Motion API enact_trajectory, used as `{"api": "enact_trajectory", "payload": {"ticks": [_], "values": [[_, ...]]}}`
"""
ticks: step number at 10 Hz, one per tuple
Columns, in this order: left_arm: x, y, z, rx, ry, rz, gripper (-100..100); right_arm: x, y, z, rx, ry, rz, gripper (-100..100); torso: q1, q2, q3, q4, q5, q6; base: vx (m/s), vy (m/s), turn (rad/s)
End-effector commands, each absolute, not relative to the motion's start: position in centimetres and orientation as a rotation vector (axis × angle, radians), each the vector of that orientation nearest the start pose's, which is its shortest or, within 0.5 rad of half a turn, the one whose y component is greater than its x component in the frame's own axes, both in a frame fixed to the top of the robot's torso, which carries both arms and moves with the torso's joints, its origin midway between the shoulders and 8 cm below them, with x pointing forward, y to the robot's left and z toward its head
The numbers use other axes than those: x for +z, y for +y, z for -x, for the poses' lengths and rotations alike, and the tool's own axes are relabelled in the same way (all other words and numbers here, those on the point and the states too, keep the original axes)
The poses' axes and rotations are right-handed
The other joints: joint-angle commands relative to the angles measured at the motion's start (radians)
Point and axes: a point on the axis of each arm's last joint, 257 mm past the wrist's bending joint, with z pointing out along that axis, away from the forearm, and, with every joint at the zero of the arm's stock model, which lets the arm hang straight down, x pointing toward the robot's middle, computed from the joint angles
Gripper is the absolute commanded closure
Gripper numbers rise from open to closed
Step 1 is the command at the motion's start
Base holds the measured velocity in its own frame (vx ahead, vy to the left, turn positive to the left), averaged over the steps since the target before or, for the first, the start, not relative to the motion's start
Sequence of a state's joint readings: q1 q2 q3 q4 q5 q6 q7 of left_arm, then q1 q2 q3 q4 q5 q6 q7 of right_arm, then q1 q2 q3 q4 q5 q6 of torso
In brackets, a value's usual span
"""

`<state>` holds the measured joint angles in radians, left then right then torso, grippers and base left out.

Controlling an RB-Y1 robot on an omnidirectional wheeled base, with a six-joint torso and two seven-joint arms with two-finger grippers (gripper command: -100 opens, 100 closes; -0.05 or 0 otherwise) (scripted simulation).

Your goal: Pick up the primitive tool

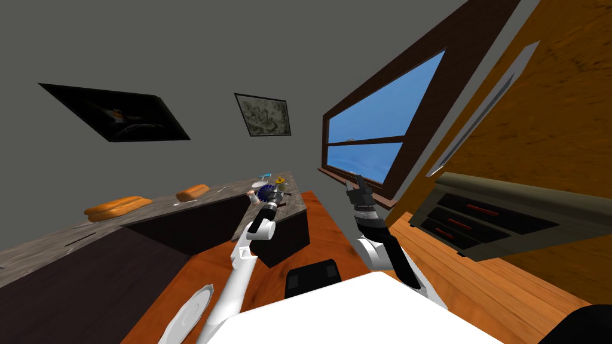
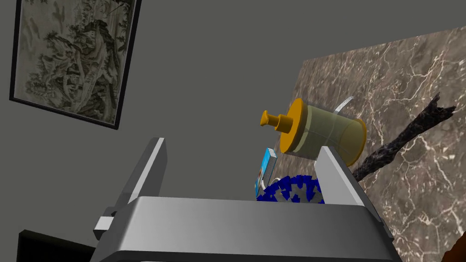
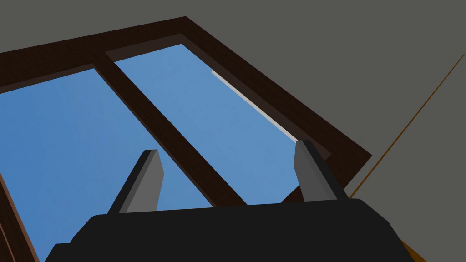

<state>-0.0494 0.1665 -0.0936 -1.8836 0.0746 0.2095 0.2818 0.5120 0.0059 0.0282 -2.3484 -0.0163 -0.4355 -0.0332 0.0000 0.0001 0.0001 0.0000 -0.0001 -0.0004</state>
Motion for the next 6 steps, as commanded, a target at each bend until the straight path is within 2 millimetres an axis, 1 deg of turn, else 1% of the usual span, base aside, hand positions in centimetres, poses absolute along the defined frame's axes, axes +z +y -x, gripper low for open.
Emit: {"api": "enact_trajectory", "payload": {"ticks": [1,2,4,5,6], "values": [[-11.0,18.9,-54.9,-1.500,1.159,1.213,-100,3.9,-27.3,-34.1,1.367,0.592,-0.694,0,0.000,0.000,0.000,0.000,0.000,0.000,0.000,0.000,0.000],[-11.6,18.1,-55.9,-1.513,1.181,1.254,-100,3.9,-27.3,-34.1,1.367,0.592,-0.694,0,0.000,0.000,0.000,0.000,0.000,0.000,-0.004,0.000,-0.018],[-12.6,18.2,-56.0,-1.488,1.207,1.286,-100,3.9,-27.3,-34.1,1.367,0.592,-0.694,0,0.000,0.000,0.000,0.000,0.000,0.000,-0.002,0.000,-0.009],[-13.2,17.5,-56.9,-1.495,1.231,1.329,-100,3.9,-27.3,-34.1,1.367,0.592,-0.694,0,0.000,0.000,0.000,0.000,0.000,0.000,-0.001,0.003,-0.018],[-13.9,17.5,-56.9,-1.475,1.250,1.352,-100,3.9,-27.3,-34.1,1.367,0.592,-0.694,0,0.000,0.000,0.000,0.000,0.000,0.000,0.000,0.003,-0.018]]}}
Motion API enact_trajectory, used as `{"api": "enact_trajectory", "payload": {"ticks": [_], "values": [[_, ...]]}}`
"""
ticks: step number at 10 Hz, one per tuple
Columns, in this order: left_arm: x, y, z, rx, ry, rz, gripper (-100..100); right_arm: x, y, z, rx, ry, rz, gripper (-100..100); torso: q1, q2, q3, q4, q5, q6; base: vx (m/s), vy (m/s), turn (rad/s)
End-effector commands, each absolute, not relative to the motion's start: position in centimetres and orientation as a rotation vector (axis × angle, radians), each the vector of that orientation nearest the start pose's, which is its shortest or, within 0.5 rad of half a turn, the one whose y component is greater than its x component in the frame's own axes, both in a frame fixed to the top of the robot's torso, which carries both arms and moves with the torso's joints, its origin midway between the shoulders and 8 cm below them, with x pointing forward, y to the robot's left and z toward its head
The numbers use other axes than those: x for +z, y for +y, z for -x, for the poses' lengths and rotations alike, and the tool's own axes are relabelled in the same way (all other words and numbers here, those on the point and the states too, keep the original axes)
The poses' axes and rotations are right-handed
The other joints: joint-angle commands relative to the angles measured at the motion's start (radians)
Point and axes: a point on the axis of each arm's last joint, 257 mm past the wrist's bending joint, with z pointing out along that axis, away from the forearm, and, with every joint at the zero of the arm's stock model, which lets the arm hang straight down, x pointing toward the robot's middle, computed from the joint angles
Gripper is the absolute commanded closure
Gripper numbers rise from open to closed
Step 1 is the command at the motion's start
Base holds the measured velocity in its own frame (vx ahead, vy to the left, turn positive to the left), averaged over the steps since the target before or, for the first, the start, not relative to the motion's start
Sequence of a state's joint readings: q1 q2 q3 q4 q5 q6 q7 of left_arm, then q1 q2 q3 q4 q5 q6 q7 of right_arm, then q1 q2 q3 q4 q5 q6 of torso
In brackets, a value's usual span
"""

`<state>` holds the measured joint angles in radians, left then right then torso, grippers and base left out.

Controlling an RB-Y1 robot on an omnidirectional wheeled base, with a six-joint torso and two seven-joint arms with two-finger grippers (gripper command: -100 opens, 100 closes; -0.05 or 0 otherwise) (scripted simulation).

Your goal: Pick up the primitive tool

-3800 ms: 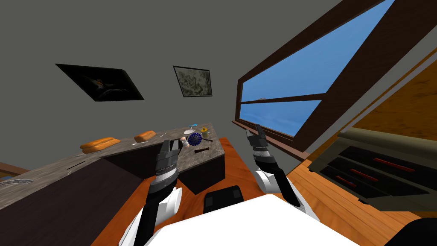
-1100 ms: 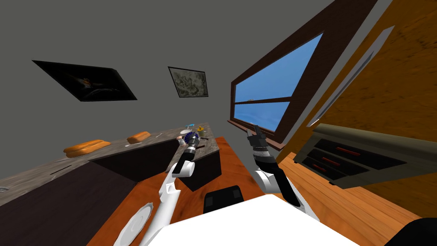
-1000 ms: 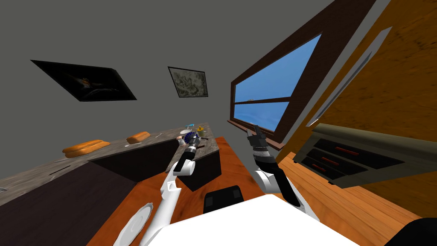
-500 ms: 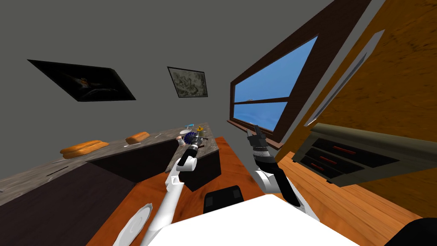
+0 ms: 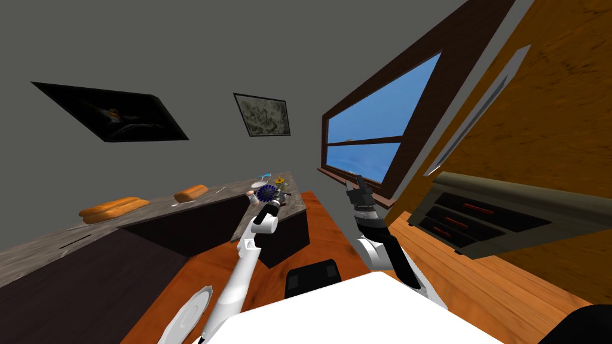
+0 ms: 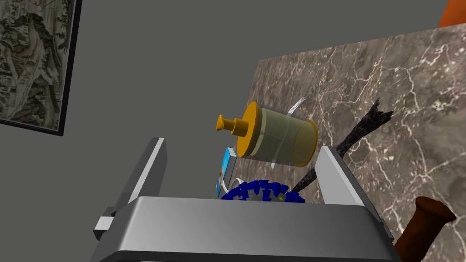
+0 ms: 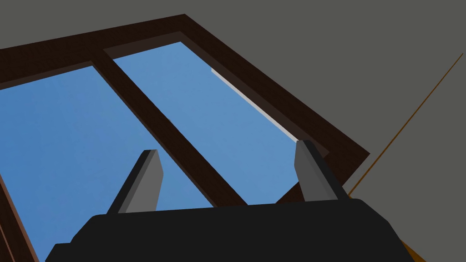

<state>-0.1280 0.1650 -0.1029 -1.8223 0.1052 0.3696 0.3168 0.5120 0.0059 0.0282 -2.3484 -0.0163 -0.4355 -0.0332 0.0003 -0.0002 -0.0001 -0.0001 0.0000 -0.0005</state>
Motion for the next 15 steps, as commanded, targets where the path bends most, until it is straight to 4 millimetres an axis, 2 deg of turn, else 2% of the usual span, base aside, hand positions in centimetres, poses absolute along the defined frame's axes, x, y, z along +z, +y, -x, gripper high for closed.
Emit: {"api": "enact_trajectory", "payload": {"ticks": [1,3,4,6,7,9,10,15], "values": [[-14.4,16.8,-57.8,-1.481,1.271,1.390,-100,3.9,-27.3,-34.1,1.367,0.592,-0.694,0,0.000,0.000,0.000,0.000,0.000,0.000,0.001,0.007,-0.017],[-15.8,16.9,-57.7,-1.442,1.307,1.433,-100,3.9,-27.3,-34.1,1.367,0.592,-0.694,0,0.000,0.000,0.000,0.000,0.000,0.000,0.001,0.004,-0.007],[-16.4,16.3,-58.5,-1.438,1.332,1.474,-100,3.9,-27.3,-34.1,1.367,0.592,-0.694,0,0.000,0.000,0.000,0.000,0.000,0.000,0.004,0.006,-0.015],[-17.4,16.4,-58.3,-1.407,1.358,1.506,-100,3.9,-27.3,-34.1,1.367,0.592,-0.694,0,0.000,0.000,0.000,0.000,0.000,0.000,0.003,0.004,-0.008],[-18.0,15.9,-59.0,-1.400,1.382,1.544,-100,3.9,-27.3,-34.1,1.367,0.592,-0.694,0,0.000,0.000,0.000,0.000,0.000,0.000,0.009,0.010,-0.016],[-19.1,16.0,-58.7,-1.364,1.410,1.578,-100,3.9,-27.3,-34.1,1.367,0.592,-0.694,0,0.001,-0.001,0.000,0.000,0.000,0.000,0.008,0.008,-0.005],[-19.7,15.6,-59.3,-1.350,1.436,1.617,-100,3.9,-27.3,-34.1,1.367,0.592,-0.694,0,0.000,0.000,0.000,0.000,0.000,0.000,0.009,0.012,-0.012],[-22.2,15.5,-59.1,-1.257,1.512,1.716,-100,3.9,-27.3,-34.1,1.367,0.592,-0.694,0,0.001,-0.001,0.000,0.000,0.000,0.000,0.010,0.012,-0.007]]}}
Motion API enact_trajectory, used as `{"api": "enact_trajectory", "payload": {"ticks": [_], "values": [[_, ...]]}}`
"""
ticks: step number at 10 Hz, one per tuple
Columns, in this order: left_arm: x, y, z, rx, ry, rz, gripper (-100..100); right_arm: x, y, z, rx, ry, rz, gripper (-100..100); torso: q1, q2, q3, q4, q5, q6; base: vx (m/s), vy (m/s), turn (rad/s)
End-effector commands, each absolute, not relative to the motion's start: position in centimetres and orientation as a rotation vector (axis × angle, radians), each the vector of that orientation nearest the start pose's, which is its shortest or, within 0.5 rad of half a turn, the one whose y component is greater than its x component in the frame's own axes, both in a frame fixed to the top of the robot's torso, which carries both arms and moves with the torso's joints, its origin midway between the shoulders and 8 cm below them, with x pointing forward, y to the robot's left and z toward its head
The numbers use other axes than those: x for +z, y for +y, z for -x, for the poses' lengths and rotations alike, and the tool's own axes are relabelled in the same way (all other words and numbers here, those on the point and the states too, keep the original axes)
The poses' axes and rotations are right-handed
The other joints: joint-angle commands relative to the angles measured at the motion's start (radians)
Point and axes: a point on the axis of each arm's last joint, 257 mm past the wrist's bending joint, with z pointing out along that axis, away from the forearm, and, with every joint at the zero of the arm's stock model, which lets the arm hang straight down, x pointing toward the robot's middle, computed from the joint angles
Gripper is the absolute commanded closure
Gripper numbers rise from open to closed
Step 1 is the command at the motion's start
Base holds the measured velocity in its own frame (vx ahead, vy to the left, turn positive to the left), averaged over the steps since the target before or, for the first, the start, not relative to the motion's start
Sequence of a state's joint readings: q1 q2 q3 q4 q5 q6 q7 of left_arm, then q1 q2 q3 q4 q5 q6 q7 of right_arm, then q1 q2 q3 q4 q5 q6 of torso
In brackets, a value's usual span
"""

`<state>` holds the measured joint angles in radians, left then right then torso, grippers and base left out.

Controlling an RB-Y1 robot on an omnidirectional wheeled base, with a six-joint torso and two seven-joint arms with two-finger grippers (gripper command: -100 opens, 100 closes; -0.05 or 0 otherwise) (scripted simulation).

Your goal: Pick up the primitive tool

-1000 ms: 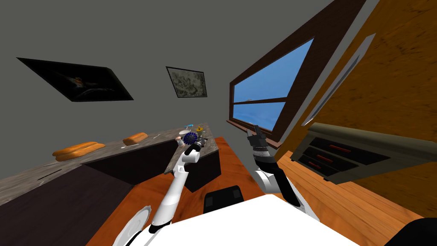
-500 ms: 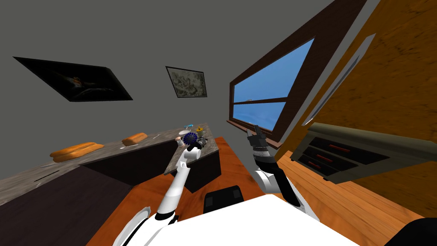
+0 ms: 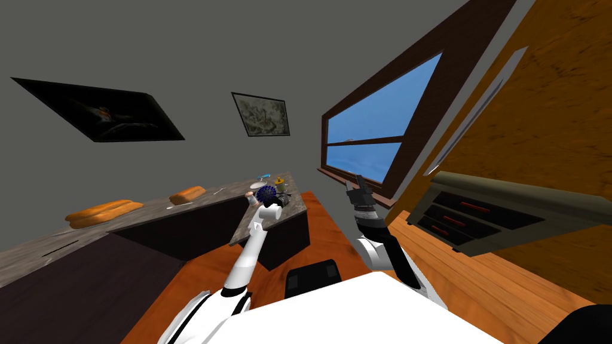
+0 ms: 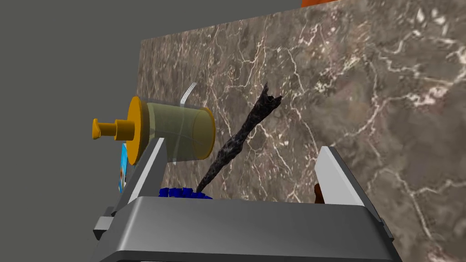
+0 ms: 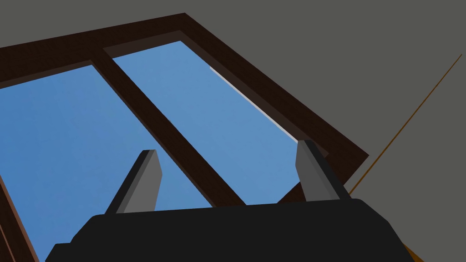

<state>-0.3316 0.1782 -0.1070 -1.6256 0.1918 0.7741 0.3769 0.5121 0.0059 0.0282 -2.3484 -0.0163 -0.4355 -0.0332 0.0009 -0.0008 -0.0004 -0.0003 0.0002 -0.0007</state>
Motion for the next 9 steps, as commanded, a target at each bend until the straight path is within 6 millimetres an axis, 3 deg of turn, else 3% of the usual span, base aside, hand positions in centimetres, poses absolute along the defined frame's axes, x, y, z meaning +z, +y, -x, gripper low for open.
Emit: {"api": "enact_trajectory", "payload": {"ticks": [1,9], "values": [[-22.8,15.4,-59.4,-1.230,1.538,1.754,-100,3.9,-27.3,-34.1,1.367,0.592,-0.694,0,0.000,0.000,0.000,0.000,0.000,0.000,0.018,0.019,-0.009],[-26.3,15.8,-58.4,-1.055,1.651,1.903,-100,3.9,-27.3,-34.1,1.367,0.592,-0.694,0,0.001,-0.001,0.000,0.000,0.000,0.000,0.016,0.015,-0.006]]}}
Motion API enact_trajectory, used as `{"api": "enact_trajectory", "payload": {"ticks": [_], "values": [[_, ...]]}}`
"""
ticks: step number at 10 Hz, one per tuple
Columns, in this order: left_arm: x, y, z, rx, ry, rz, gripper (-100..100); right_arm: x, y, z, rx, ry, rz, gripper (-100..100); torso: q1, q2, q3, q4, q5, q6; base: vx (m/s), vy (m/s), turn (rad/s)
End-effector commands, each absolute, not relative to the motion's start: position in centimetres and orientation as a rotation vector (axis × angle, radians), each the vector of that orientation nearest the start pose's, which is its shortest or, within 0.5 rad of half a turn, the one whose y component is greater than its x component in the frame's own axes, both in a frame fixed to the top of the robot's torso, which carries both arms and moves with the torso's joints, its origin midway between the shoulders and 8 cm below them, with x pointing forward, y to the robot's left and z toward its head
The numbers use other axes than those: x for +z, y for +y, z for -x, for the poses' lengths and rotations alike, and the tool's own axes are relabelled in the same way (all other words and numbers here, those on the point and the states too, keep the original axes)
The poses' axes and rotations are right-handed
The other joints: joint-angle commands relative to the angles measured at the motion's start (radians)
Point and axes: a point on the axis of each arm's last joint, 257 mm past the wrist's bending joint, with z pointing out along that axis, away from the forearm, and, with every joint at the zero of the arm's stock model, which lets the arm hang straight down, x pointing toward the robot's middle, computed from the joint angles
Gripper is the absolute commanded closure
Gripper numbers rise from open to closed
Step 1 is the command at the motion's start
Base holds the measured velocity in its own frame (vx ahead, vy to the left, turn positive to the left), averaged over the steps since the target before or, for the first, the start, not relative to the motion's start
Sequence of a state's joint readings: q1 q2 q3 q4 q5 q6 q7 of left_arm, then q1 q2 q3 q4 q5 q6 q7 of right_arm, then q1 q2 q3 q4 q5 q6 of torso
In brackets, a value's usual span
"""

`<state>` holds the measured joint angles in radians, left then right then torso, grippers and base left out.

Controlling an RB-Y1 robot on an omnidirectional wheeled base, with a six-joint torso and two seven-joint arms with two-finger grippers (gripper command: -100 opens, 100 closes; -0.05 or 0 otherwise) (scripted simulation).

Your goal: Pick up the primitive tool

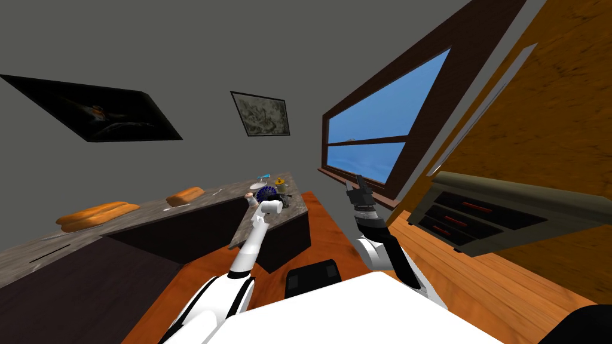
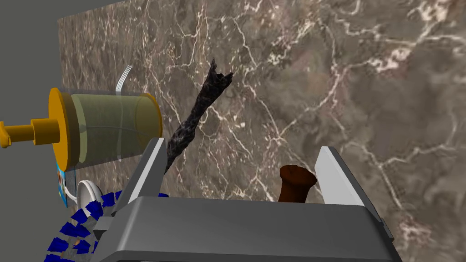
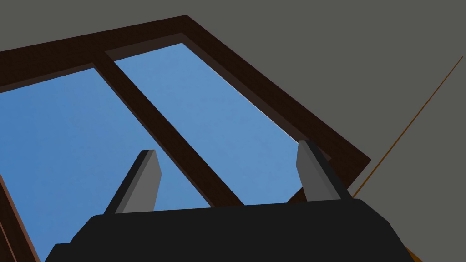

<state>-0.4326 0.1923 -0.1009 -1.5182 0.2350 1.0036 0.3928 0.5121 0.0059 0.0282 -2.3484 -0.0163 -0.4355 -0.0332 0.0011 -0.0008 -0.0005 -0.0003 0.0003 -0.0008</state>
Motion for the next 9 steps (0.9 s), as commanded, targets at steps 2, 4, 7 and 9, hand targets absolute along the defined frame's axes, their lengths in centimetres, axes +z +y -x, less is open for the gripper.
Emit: {"api": "enact_trajectory", "payload": {"ticks": [2,4,7,9], "values": [[-27.4,16.1,-57.9,-0.984,1.690,1.958,-100,3.9,-27.3,-34.1,1.367,0.592,-0.694,0,0.000,0.000,0.000,0.000,0.000,0.000,0.019,0.023,-0.007],[-28.2,16.5,-57.5,-0.920,1.723,2.004,-100,3.9,-27.3,-34.1,1.367,0.592,-0.694,0,0.001,-0.001,-0.001,0.000,0.000,0.000,0.028,0.032,-0.007],[-29.2,17.0,-56.7,-0.833,1.763,2.060,-100,3.9,-27.3,-34.1,1.367,0.592,-0.694,0,0.000,-0.001,0.000,0.000,0.000,0.000,0.021,0.016,-0.003],[-29.8,17.4,-56.1,-0.766,1.792,2.103,-100,3.9,-27.3,-34.1,1.367,0.592,-0.694,0,0.001,-0.001,-0.001,0.000,0.000,0.000,0.033,0.029,-0.004]]}}
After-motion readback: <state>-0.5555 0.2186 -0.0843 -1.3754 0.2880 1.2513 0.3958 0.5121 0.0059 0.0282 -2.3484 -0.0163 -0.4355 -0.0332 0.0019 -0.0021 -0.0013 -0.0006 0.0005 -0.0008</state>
